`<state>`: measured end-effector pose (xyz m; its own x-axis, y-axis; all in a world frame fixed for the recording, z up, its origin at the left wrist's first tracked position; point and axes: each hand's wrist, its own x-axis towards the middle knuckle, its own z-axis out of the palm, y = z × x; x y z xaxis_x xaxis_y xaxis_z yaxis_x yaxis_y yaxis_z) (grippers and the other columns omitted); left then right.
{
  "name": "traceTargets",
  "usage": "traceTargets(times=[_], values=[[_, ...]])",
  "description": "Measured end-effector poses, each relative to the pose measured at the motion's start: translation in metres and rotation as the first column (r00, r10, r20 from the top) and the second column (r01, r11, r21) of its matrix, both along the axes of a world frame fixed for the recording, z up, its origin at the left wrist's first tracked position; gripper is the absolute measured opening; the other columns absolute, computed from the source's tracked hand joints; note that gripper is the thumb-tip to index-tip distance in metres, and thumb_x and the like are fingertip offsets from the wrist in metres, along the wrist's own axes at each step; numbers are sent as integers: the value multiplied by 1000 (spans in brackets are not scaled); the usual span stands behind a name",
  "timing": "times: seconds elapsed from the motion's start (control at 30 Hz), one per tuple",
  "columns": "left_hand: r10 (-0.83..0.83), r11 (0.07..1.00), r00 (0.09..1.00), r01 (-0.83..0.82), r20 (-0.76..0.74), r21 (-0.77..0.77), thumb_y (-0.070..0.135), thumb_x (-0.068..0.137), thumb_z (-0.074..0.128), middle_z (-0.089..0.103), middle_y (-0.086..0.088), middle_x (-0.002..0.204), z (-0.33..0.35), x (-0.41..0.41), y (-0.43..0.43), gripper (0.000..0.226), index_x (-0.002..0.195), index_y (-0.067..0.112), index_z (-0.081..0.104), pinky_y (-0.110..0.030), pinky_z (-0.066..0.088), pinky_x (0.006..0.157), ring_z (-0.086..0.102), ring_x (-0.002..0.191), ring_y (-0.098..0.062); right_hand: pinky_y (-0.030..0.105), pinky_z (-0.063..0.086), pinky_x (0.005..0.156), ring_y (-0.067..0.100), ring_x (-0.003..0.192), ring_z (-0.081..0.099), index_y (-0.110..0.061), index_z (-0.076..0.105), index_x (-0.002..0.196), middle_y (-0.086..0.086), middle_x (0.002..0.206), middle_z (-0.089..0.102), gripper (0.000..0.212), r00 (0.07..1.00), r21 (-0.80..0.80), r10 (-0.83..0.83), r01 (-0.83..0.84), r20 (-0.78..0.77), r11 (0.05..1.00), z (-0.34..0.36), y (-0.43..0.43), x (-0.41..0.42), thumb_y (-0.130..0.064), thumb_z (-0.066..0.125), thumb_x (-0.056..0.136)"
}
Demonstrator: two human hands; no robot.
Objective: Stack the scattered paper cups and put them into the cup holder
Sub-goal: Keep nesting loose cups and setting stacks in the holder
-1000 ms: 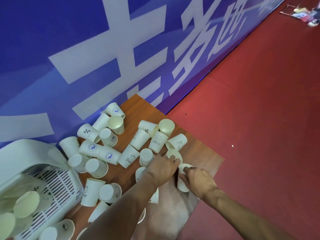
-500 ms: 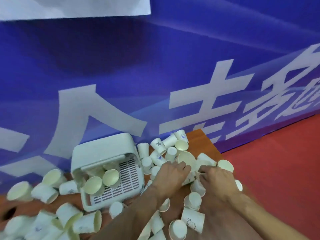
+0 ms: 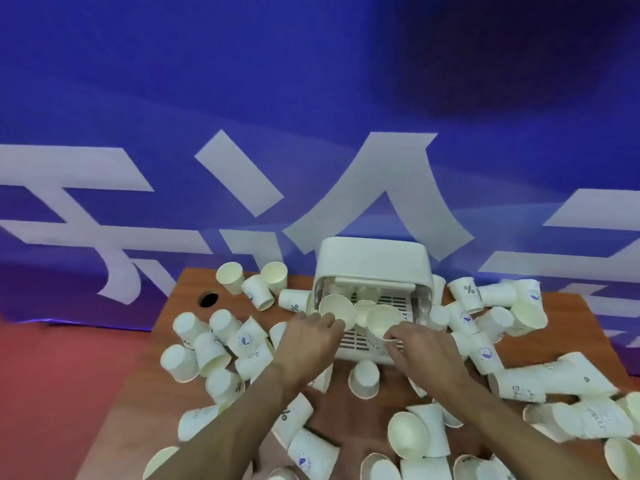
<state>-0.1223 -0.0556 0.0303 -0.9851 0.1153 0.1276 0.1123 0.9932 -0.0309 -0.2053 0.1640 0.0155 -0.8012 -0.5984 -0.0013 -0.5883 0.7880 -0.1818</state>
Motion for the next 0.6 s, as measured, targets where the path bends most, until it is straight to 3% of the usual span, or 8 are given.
traceTargets(times=[0.27,0.47,0.6], values=[[44,996,995,-37,-93,77,17,76,73,54,2,62,-15,17,-29,16,69,19,59,-31,39,49,51,54,-22,24,45,57,8,82,68,-35,72,94,-16,91,70,8,997,-13,34,-34,-66,999,-11,-33,-2,-37,69,88],[17,992,991,1,-135,129,24,85,65,55,2,65,-19,10,-29,15,73,19,59,-30,39,48,52,56,-21,21,33,58,8,87,67,-37,70,99,-17,96,71,11,996,6,25,-25,-83,1000,-7,-34,-11,-35,67,88],[7,990,990,13,-139,143,24,85,64,56,3,66,-24,3,-24,14,73,20,59,-30,40,47,52,56,-20,21,38,58,7,87,67,-38,70,98,-17,97,71,13,995,-26,-34,31,-99,999,-6,-32,-11,-32,68,87]])
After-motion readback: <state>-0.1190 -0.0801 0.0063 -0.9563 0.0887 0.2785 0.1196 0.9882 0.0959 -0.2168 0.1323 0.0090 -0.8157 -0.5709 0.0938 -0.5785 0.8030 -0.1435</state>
